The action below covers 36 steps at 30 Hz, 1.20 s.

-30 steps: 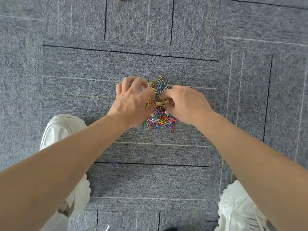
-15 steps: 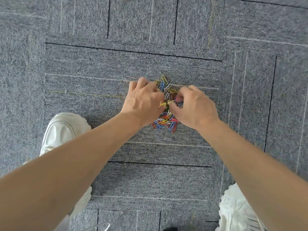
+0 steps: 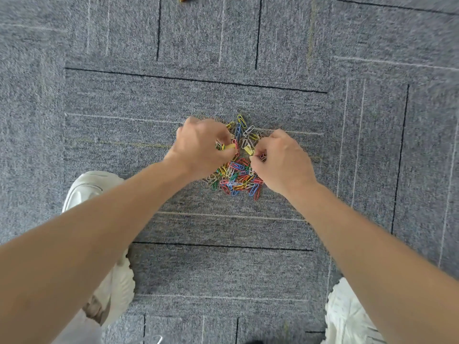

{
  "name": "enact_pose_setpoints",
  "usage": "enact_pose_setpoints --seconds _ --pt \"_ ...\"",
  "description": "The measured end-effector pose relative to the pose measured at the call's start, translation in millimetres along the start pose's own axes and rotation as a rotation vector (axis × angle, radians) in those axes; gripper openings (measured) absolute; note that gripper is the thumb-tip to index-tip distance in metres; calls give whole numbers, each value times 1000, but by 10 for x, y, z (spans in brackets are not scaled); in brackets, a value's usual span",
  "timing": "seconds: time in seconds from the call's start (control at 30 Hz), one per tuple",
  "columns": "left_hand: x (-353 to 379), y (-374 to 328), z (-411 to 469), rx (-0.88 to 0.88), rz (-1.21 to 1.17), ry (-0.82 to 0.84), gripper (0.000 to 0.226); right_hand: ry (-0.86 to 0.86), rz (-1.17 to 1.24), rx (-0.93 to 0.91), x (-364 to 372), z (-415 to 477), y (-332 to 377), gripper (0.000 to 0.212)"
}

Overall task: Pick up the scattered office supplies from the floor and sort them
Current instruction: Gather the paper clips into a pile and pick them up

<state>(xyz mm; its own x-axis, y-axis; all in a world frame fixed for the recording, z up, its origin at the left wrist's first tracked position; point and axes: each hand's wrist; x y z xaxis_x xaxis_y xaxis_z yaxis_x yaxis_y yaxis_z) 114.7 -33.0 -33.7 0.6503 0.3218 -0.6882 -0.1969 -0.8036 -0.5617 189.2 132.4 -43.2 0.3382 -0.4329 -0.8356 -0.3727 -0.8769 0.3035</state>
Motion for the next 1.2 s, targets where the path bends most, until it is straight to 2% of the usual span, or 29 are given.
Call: enact_pose_setpoints --seconds 0.1,0.23,0.33,0.47,0.53,0.7,0.77,1.03,1.2 --pt "-113 158 -29 -64 -233 -18 12 -42 53 -47 4 -40 -20 18" --pt "-177 197 -87 -204 -459 -41 19 -35 -49 -144 8 -27 47 29" --pt "-178 165 -102 -271 -566 -37 7 -74 -155 -155 5 0 116 25" --pt "-151 143 -93 -366 -714 -5 4 -72 -211 -130 16 10 172 17" --pt "-137 130 -89 -428 -783 7 6 -59 -61 -83 -39 8 154 11" --pt "-142 36 -86 -562 -1078 53 10 55 738 140 -108 -19 144 12" --pt "-141 -16 -87 -596 -1171 71 14 103 928 195 -79 -27 174 14" --pt "-95 -11 -46 -576 -1051 45 12 33 747 310 -34 -23 126 13" --pt "-140 -53 -77 -507 -1235 122 16 133 1007 282 -163 -28 228 10"
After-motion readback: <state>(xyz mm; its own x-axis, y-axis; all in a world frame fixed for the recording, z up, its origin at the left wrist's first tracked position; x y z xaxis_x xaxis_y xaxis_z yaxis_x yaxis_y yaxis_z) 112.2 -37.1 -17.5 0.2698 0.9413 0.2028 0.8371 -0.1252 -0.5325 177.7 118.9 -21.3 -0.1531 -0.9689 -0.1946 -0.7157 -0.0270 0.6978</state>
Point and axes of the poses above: each hand's wrist, its own z-axis towards the middle knuckle, its own x-axis out of the palm, y = z × x, and after that the axes turned 3 degrees about x, right-handed
